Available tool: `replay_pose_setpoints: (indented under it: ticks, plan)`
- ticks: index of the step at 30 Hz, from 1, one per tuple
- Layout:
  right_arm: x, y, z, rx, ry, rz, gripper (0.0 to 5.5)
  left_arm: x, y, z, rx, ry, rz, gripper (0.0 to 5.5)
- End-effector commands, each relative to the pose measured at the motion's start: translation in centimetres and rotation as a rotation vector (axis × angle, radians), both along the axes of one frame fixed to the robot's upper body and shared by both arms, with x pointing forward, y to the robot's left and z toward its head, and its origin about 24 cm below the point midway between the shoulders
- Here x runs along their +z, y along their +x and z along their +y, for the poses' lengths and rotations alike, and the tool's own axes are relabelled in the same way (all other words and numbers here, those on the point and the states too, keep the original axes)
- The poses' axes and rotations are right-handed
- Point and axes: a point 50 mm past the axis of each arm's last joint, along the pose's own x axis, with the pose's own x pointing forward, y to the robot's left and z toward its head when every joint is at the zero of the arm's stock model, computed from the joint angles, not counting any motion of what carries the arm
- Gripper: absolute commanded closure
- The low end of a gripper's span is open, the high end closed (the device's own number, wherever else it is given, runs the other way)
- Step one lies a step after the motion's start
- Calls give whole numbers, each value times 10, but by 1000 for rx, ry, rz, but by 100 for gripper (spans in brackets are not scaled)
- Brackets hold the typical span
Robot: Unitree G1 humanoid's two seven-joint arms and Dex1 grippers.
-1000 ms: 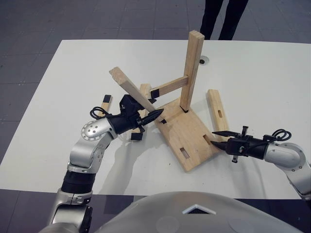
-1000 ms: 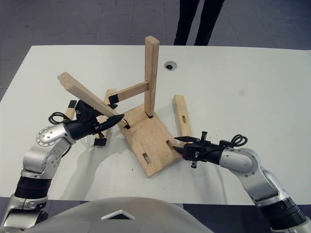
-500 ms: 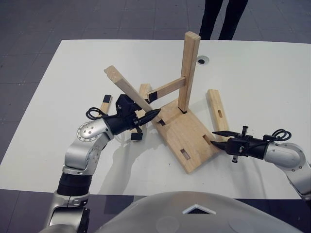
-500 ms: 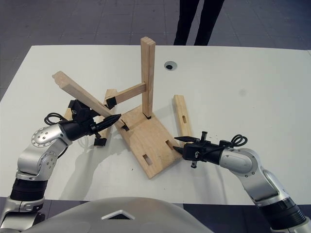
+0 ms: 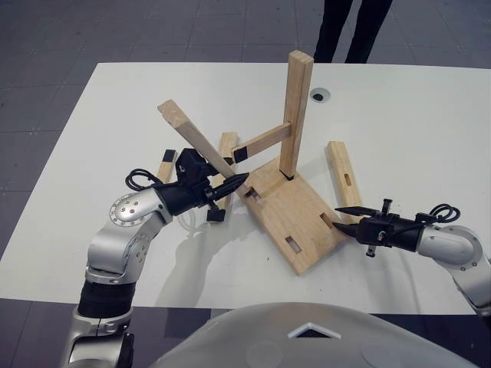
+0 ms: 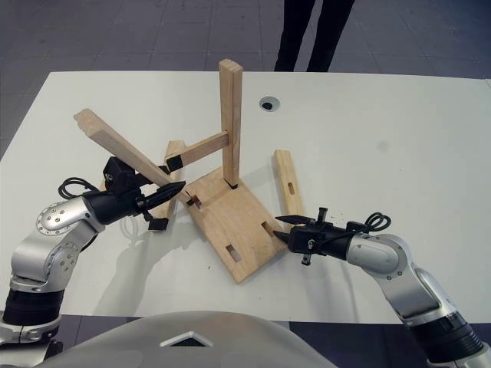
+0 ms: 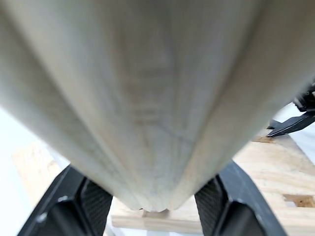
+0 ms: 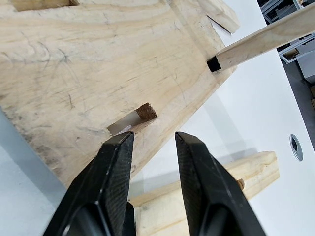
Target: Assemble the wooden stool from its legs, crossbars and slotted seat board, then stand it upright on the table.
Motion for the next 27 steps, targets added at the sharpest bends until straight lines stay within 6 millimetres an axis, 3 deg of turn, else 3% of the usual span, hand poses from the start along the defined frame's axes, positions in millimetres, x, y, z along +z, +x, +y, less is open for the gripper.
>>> replay_pose_setpoints:
  ticks: [1, 27]
  plan:
    - [-52, -38, -35, -97, -250, 336, 393, 3, -2, -5, 6, -19, 13, 345]
    - [-54, -35, -33, -99, -245, 328, 393, -5, -3, -16, 23, -14, 50, 345]
